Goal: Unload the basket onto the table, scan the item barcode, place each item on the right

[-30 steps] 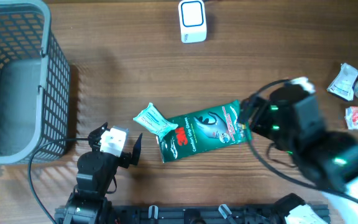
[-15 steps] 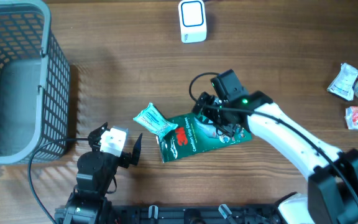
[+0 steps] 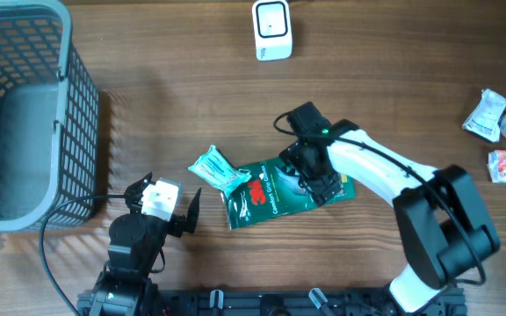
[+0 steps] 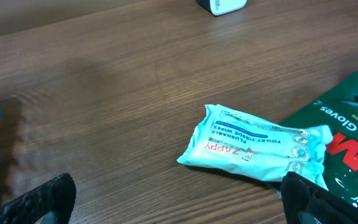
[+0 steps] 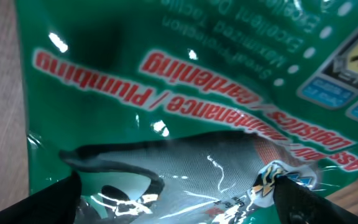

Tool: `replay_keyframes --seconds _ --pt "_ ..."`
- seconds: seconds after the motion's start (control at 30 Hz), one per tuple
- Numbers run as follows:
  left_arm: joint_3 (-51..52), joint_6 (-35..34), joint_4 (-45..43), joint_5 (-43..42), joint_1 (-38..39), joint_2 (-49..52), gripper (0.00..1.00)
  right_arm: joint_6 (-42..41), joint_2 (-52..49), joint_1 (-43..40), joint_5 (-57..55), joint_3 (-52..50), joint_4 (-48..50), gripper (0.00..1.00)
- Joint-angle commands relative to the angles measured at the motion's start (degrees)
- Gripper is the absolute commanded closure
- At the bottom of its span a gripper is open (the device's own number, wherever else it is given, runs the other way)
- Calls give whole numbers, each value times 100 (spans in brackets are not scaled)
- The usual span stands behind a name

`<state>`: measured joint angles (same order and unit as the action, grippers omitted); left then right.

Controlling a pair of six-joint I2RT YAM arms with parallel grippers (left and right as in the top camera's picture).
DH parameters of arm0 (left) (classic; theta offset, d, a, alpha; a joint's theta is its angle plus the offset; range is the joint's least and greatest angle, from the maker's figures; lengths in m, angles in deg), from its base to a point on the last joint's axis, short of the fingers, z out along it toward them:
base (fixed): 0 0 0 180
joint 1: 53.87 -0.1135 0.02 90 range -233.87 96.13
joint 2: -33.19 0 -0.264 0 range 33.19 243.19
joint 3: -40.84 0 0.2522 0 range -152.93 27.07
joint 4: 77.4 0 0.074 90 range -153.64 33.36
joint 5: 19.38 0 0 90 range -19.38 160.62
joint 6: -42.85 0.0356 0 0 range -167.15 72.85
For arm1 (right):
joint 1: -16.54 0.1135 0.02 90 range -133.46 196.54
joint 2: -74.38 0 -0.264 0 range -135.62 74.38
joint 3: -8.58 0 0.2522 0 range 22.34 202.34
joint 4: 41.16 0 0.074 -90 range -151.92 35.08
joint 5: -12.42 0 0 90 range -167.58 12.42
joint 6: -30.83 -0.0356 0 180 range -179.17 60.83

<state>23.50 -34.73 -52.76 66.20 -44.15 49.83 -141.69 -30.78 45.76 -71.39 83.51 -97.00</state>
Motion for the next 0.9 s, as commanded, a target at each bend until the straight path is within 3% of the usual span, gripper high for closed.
replay_keyframes --seconds 0.0,0.03,0.13,0.2,0.3,0.37,0.53,0.6,0.73,0.87 --pt "28 68 -4 -68 -24 -17 0 -146 -955 17 -4 -111 170 3" --pt "28 68 -2 -68 -24 -17 0 -133 -1088 4 153 -111 221 10" --pt "28 68 -2 -68 -24 -17 0 7 -1141 -83 345 -109 254 69" --pt "28 68 -4 -68 -24 -17 0 101 -1005 -162 348 -94 127 96" --pt "28 68 -4 -68 -24 -17 0 295 -758 -345 474 83 -505 96" --pt "28 68 -4 -68 -24 -17 0 964 -584 -492 839 225 -881 96" --pt "28 68 -4 -68 -24 -17 0 3045 -293 -920 3716 472 -2146 96" --pt "28 68 -4 -68 -24 -17 0 3508 -286 -1043 4548 472 -2802 96" --pt "28 68 -4 -68 -24 -17 0 3580 -289 -1213 5007 472 -3827 93" --pt "28 68 -4 -68 -24 -17 0 3272 -289 -1246 5167 472 -3864 88"
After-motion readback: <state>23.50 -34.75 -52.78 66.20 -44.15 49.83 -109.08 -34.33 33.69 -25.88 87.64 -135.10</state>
